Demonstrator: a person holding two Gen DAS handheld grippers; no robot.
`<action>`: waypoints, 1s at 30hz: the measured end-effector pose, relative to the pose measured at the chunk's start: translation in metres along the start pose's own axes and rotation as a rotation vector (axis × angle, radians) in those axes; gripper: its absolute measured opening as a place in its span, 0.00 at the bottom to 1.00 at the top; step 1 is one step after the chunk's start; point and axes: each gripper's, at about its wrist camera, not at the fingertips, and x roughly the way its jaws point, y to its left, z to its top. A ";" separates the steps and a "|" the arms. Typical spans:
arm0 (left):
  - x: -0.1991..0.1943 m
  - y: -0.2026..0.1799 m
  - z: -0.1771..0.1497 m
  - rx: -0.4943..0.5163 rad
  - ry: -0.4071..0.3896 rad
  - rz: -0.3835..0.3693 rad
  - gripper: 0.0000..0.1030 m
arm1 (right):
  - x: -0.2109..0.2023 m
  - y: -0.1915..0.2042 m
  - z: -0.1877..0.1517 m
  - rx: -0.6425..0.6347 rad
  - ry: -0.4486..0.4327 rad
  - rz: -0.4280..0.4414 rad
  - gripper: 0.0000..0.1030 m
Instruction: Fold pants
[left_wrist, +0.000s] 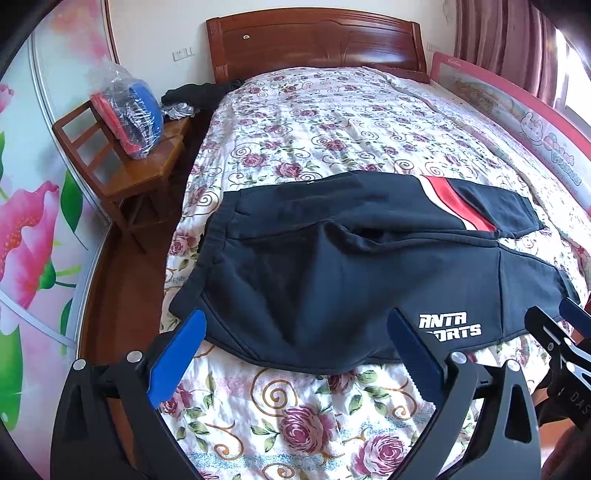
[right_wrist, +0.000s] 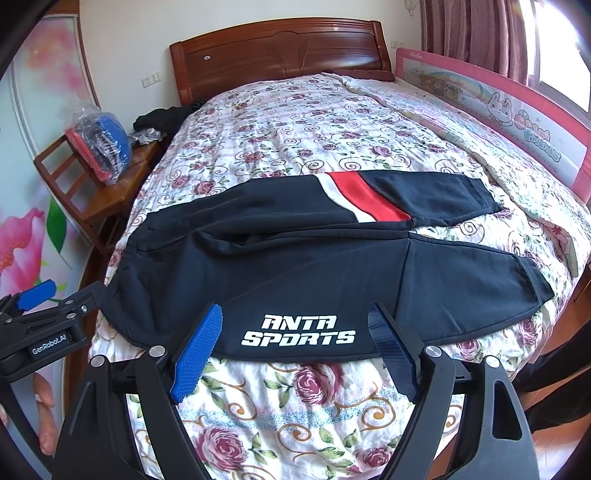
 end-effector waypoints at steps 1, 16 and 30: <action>0.000 -0.001 0.000 0.001 0.000 0.001 0.96 | 0.000 0.000 0.000 -0.001 0.000 0.005 0.79; 0.000 -0.001 0.000 -0.003 0.003 -0.007 0.96 | -0.001 0.000 0.000 -0.001 0.000 0.002 0.79; 0.002 -0.002 0.000 0.006 0.006 -0.003 0.96 | 0.000 0.000 0.001 -0.003 0.000 0.000 0.79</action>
